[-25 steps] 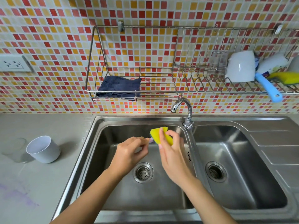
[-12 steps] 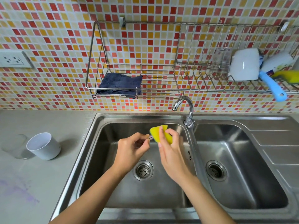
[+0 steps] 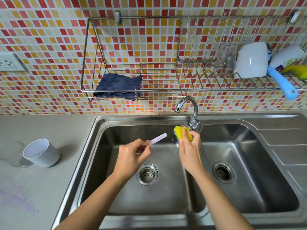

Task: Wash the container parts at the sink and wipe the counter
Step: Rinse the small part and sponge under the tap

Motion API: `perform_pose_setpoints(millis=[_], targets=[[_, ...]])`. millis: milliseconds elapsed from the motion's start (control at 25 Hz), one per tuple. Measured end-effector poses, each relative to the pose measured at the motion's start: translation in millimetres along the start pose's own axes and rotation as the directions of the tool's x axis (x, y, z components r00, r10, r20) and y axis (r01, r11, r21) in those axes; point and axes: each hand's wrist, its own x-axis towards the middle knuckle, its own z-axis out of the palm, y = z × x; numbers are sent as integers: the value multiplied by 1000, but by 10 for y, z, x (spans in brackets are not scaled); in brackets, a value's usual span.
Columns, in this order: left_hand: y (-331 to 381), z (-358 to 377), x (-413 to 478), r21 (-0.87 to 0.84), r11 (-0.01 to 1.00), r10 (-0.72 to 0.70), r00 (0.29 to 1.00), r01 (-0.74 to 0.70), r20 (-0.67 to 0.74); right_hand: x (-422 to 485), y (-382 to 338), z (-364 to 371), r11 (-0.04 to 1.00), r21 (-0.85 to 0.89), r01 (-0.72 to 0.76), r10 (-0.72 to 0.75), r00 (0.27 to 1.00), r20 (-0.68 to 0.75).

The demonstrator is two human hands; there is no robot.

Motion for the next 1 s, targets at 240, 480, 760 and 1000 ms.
perform_pose_setpoints(millis=[240, 480, 760, 1000], targets=[[-117, -91, 37, 122, 993, 6, 1000, -8, 18, 440, 613, 307, 959, -144, -245, 277, 923, 267], [-272, -218, 72, 164, 986, -50, 996, 37, 77, 907, 806, 388, 883, -302, -360, 447, 841, 304], [-278, -141, 82, 148, 988, -48, 997, 38, 58, 855, 830, 458, 891, -422, -166, 333, 872, 360], [-289, -86, 101, 143, 988, -68, 994, 56, 81, 813, 897, 421, 907, -407, -112, 287, 870, 400]])
